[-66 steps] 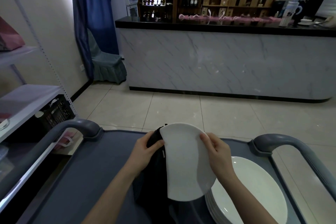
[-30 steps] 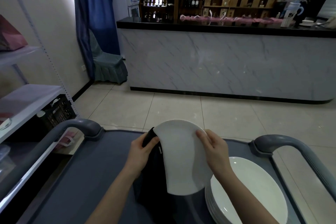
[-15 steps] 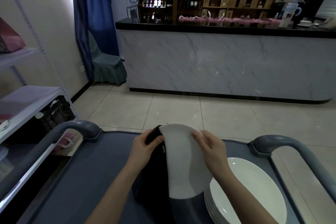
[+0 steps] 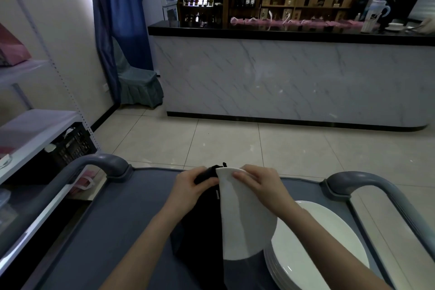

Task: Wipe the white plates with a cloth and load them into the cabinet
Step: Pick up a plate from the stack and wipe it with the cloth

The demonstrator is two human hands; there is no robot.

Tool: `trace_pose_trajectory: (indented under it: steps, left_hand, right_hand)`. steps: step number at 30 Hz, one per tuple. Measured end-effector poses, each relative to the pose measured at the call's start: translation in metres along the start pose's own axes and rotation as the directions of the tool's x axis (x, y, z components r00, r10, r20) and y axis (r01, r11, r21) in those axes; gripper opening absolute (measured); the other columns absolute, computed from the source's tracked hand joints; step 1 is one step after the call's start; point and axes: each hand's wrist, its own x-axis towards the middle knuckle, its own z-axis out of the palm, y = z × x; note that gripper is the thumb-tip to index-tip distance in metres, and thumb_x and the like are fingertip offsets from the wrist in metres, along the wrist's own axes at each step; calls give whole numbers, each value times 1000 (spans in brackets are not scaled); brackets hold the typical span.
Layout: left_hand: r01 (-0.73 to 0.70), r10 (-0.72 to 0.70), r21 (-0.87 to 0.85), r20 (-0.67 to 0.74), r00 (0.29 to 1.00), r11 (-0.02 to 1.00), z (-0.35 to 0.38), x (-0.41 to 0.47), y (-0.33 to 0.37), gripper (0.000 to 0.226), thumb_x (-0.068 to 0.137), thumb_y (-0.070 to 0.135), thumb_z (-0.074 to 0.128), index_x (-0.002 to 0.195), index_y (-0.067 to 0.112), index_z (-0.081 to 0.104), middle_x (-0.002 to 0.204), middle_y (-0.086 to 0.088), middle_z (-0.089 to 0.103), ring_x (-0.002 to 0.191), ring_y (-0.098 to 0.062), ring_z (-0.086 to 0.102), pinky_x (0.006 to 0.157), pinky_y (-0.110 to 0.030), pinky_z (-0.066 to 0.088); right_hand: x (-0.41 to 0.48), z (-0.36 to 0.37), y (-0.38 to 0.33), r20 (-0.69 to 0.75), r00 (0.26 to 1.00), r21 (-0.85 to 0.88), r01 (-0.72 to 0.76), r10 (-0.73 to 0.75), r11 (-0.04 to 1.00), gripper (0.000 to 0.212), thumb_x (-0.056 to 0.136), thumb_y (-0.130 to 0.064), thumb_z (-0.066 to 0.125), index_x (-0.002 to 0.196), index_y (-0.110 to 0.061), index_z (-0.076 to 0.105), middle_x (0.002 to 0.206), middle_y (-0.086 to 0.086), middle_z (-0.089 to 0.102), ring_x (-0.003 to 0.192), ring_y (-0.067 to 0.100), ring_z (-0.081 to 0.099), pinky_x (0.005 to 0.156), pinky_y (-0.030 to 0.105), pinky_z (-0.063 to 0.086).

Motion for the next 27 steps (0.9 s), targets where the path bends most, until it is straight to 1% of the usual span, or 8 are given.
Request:
trace_pose_trajectory:
  steps: [3,7,12,14,18,21,24,27]
  left_hand:
    - [37,-47,-102,-99,994,994,2,-6,-7,18,80,34,75,82,17,72,73,-7,68,66,-7,57,64,-24,45]
    - [99,-187,-334,-244,952,937,6,-18,-22,11,90,16,69,83,23,74,78,1,74,71,-8,64,65,-23,51]
    - [81,-132,-263,-180,975,961,2,-13,-14,12,88,13,70,78,19,72,72,4,71,66,-7,62,61,-18,49]
    - [45,-60,-153,-92,994,987,-2,-4,-4,7,87,14,72,80,15,71,70,2,68,66,-8,59,62,-21,47]
    - [-18,15,39,90,996,999,-2,7,10,11,84,20,75,83,11,70,75,-9,66,69,-8,56,67,-25,45]
    - [10,-11,-16,-15,1000,1000,-1,6,6,13,85,22,75,85,10,70,78,-13,67,70,-11,57,67,-29,46]
    - [73,-96,-140,-168,981,987,0,0,-3,8,88,23,72,93,17,70,82,-2,72,76,-11,65,66,-23,49]
    - [160,-170,-317,-6,985,935,-4,-9,-9,16,94,28,64,109,33,68,102,7,74,94,-9,70,72,-19,54]
  right_hand:
    - [-10,9,5,-170,985,102,-11,29,995,31,95,-35,61,68,-20,60,61,-2,52,58,6,43,57,22,33]
    - [-22,17,14,-394,876,345,-140,278,928,38,96,-37,59,61,-24,53,57,-9,44,56,3,38,54,19,30]
    - [-18,6,12,-328,931,254,-77,160,964,35,97,-34,58,62,-29,57,57,-13,47,55,2,41,53,17,30]
    - [-14,2,9,-229,970,170,-37,76,985,35,96,-37,59,67,-17,56,59,-10,45,57,3,39,54,19,29]
    - [-6,1,0,-79,997,85,-13,19,996,23,95,-34,61,78,-22,68,69,-7,62,64,3,52,61,19,38]
    - [-6,0,-2,-177,984,127,-7,29,992,27,95,-33,61,74,-16,66,66,-4,59,62,9,49,59,24,37]
    - [-12,7,3,-372,911,249,-86,178,965,38,95,-34,59,69,-7,58,63,5,49,57,5,39,54,22,30]
    - [-20,11,13,-422,843,362,-180,333,915,42,97,-38,57,71,-4,54,66,11,47,58,7,38,56,25,29]
